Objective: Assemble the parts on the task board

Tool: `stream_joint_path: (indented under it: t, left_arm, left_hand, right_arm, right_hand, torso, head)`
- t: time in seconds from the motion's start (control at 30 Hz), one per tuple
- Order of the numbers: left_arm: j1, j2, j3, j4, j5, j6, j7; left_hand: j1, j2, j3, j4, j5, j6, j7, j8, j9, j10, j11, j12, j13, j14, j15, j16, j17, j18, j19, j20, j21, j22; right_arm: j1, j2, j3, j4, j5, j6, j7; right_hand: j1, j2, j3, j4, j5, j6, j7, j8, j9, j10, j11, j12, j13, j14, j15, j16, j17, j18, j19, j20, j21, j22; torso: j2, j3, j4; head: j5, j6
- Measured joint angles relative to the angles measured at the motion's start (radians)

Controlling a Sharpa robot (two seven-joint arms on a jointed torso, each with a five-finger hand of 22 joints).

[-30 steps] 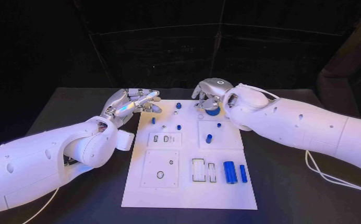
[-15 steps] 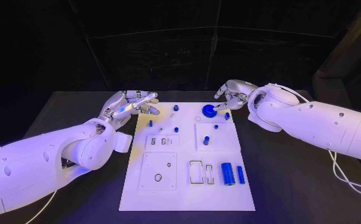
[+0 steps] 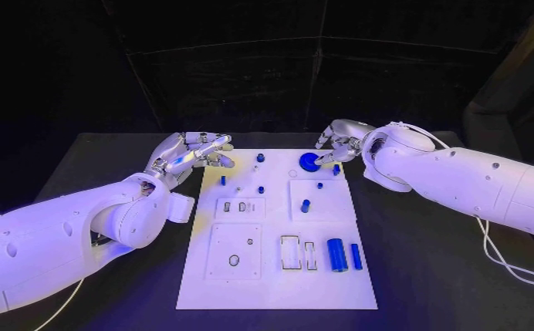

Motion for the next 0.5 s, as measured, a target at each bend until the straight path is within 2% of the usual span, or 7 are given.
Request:
stream_joint_path:
  t: [0.1,0.5]
  left_arm:
    - [0.000,0.001,0.000,-0.001,0.000,0.001,0.000]
    - [0.000,0.003,0.000,-0.005,0.000,0.002,-0.001]
  left_hand:
    - [0.000,0.000,0.000,0.000,0.000,0.000,0.000,0.000,0.000,0.000,0.000,0.000,0.000,0.000,0.000,0.000,0.000,0.000,0.000,0.000,0.000,0.000]
    - [0.000,0.000,0.000,0.000,0.000,0.000,0.000,0.000,0.000,0.000,0.000,0.000,0.000,0.000,0.000,0.000,0.000,0.000,0.000,0.000,0.000,-0.001]
  right_arm:
    - [-0.001,0.011,0.000,-0.007,-0.003,0.004,-0.003]
    - [-0.008,0.044,-0.001,-0.035,-0.036,0.022,-0.017]
  right_hand:
    - [0.009,0.008,-0.003,-0.003,0.000,0.000,0.000,0.005,0.000,0.009,0.002,0.015,0.000,0.000,0.000,0.000,0.000,0.000,0.000,0.000,0.005,0.000]
    - [0.026,0.010,-0.005,-0.011,0.000,-0.004,0.004,0.010,0.000,0.025,0.003,0.046,0.000,0.000,0.000,0.004,0.000,0.000,0.004,0.003,0.009,0.000]
  torso:
    - [0.000,-0.0004,0.0001]
    - [0.000,-0.0011,0.0009]
  head:
    - [0.000,-0.001]
    - [0.000,-0.008]
